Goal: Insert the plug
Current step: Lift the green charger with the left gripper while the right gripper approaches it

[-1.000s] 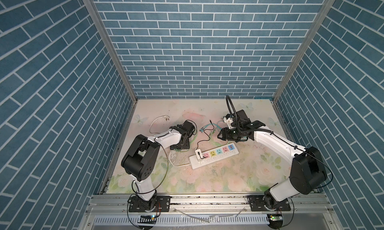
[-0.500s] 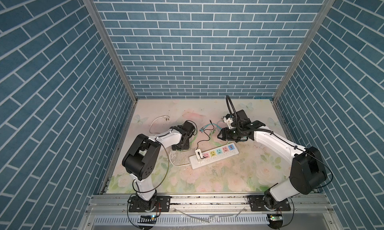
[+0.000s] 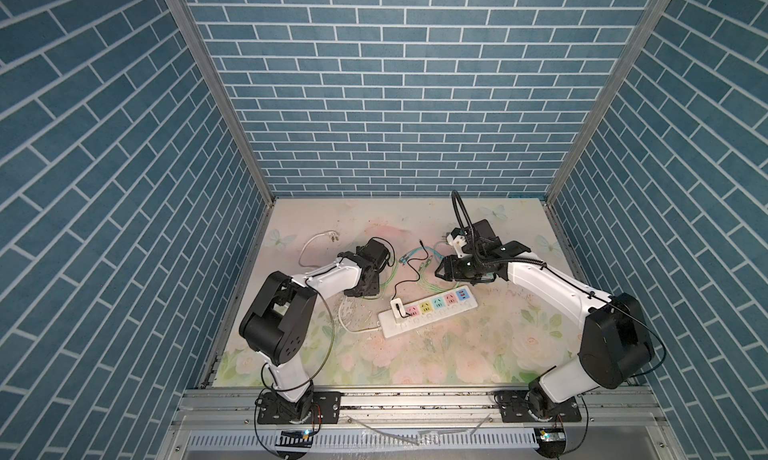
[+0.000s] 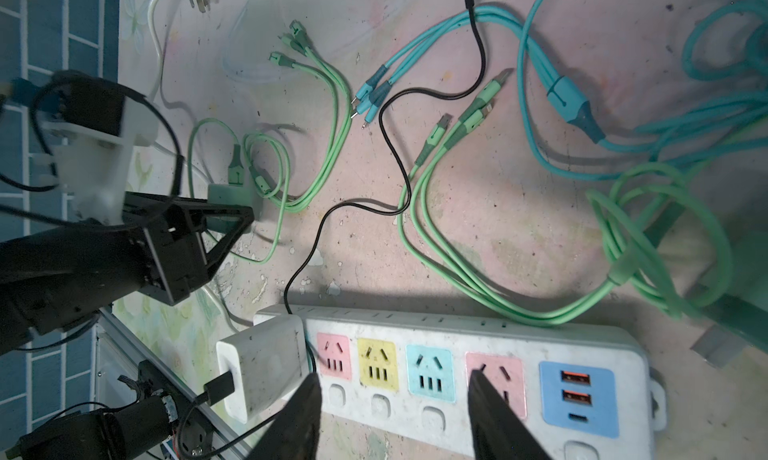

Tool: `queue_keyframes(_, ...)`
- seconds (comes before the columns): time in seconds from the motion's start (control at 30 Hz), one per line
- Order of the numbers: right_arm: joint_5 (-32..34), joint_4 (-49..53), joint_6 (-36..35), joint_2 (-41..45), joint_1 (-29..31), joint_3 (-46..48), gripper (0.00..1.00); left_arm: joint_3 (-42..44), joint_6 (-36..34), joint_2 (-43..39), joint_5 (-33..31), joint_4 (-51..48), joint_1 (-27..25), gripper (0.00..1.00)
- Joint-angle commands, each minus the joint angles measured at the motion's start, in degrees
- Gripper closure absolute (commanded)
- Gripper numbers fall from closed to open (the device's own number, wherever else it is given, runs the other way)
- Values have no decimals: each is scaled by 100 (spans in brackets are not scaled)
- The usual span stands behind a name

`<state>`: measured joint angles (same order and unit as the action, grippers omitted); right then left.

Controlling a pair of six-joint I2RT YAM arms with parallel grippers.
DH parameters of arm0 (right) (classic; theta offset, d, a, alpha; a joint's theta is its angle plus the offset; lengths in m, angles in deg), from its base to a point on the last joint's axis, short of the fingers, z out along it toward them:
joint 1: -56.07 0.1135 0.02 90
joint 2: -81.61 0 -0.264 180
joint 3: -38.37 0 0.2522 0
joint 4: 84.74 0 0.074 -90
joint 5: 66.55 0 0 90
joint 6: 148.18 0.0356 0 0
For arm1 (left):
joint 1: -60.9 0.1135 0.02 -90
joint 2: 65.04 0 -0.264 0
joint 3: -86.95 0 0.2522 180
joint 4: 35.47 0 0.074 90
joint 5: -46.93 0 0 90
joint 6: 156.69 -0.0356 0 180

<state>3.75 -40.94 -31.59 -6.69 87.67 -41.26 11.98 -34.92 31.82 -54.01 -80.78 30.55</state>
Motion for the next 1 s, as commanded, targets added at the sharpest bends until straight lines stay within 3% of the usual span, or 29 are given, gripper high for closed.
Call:
queue_keyframes(0.0,68,182,-230,25,-4,-298,43,-109,-405,-552,-128,309,-11,65)
queue_keyframes(0.2,-125,158,-244,31,-21,-409,43,-293,-804,-825,402,431,-17,65)
queue_keyframes(0.33,-532,-38,-139,148,-83,-401,43,-228,-1117,-969,1140,931,-93,65)
queue_keyframes(0.47,-698,-34,-75,392,-208,-410,43,-211,-1490,-1047,1481,1438,-336,65)
queue_keyframes(0.97,-915,-147,205,1282,-848,81,43,-413,-1885,-568,1877,3449,-920,63)
